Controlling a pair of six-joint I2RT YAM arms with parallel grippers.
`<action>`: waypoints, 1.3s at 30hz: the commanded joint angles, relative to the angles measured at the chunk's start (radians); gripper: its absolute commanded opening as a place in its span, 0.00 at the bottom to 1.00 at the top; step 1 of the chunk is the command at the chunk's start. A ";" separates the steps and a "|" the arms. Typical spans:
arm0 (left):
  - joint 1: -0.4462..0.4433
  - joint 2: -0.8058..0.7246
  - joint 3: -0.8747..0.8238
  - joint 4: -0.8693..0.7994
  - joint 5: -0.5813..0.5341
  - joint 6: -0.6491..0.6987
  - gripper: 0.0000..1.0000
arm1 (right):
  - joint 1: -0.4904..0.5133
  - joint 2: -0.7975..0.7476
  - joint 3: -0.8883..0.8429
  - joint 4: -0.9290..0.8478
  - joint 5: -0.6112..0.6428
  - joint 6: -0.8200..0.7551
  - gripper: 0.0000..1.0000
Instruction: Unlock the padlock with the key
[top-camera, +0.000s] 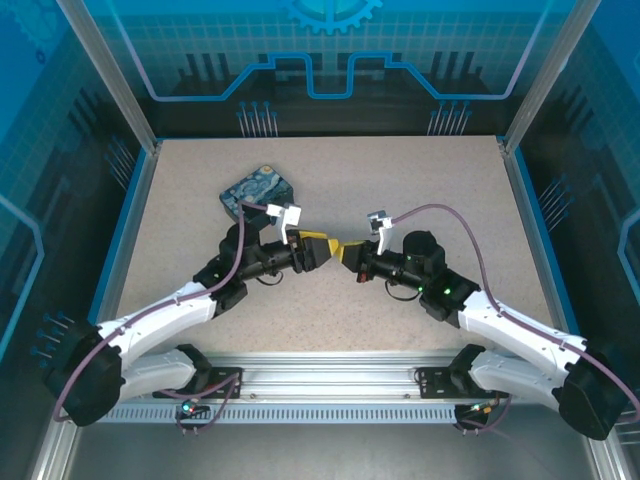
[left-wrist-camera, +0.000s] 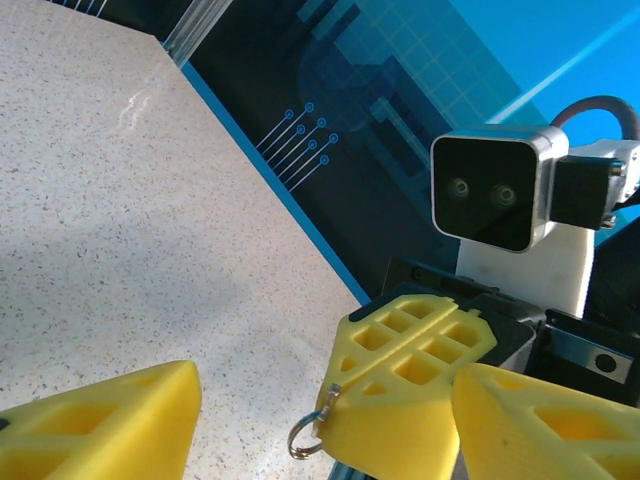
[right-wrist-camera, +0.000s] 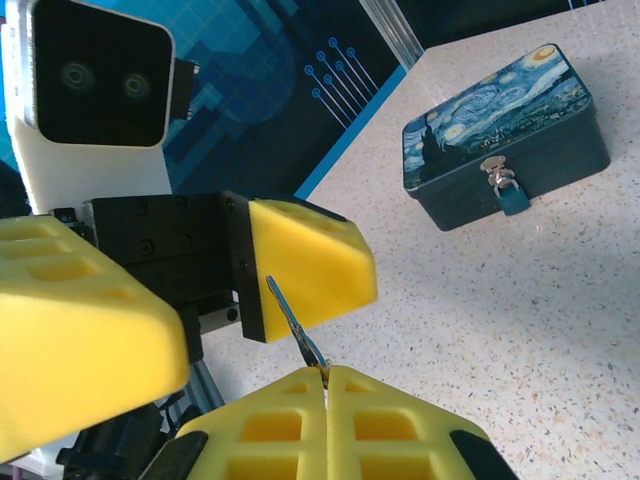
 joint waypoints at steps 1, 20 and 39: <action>-0.006 0.006 0.025 0.030 0.004 0.000 0.65 | 0.014 -0.001 0.034 0.030 -0.014 0.009 0.00; -0.006 -0.008 0.029 0.028 -0.027 0.009 0.26 | 0.020 0.022 0.041 0.019 -0.050 0.014 0.00; -0.006 -0.098 0.094 -0.223 -0.004 0.166 0.00 | -0.049 -0.099 0.012 -0.080 -0.115 -0.088 0.25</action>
